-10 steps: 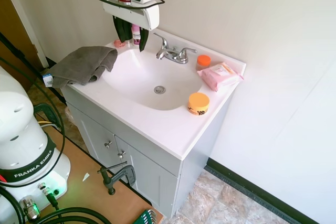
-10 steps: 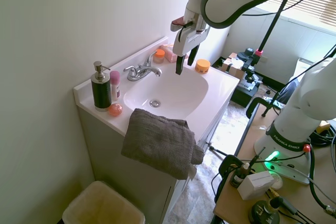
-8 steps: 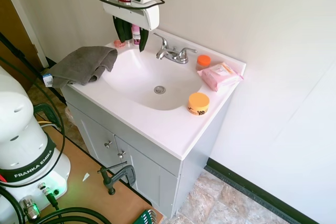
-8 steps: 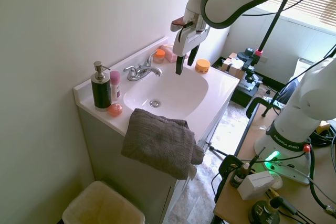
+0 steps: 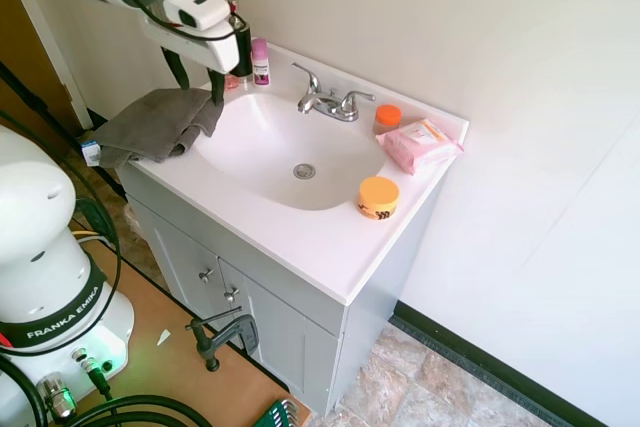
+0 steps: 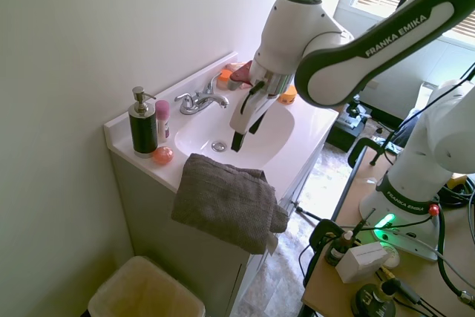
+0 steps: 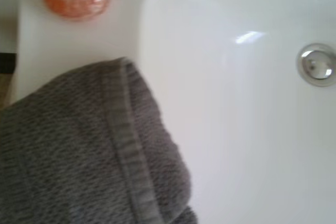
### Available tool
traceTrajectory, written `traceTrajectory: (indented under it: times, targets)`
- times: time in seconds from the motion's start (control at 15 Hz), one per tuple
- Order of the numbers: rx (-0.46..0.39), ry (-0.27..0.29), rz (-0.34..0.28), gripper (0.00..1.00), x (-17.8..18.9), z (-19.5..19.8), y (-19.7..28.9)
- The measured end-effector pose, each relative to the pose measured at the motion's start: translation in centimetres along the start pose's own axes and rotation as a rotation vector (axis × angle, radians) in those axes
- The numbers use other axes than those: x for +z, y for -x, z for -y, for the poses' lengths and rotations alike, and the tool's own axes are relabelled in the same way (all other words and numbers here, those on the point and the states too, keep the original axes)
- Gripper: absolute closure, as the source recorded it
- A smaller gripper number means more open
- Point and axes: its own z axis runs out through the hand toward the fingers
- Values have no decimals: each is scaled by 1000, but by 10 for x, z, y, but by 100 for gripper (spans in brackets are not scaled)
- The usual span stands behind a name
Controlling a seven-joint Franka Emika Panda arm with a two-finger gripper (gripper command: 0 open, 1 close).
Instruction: Clean the sink
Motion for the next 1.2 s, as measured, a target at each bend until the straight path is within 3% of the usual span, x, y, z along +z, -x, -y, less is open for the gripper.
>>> traceTrajectory:
  times: [0.2, 0.47, 0.73, 0.93, 1.0, 1.2]
  targets:
    - [4, -28, -4, 0, 13, 20, 45]
    - [-12, -19, -7, 0, 48, 28, 85]
    - [-2, 10, -31, 0, 72, 26, 84]
    - [-3, 34, -15, 0, 89, 32, 80]
    - [-11, 40, -17, 100, 89, 34, 80]
    - [-18, 42, -22, 100, 90, 34, 80]
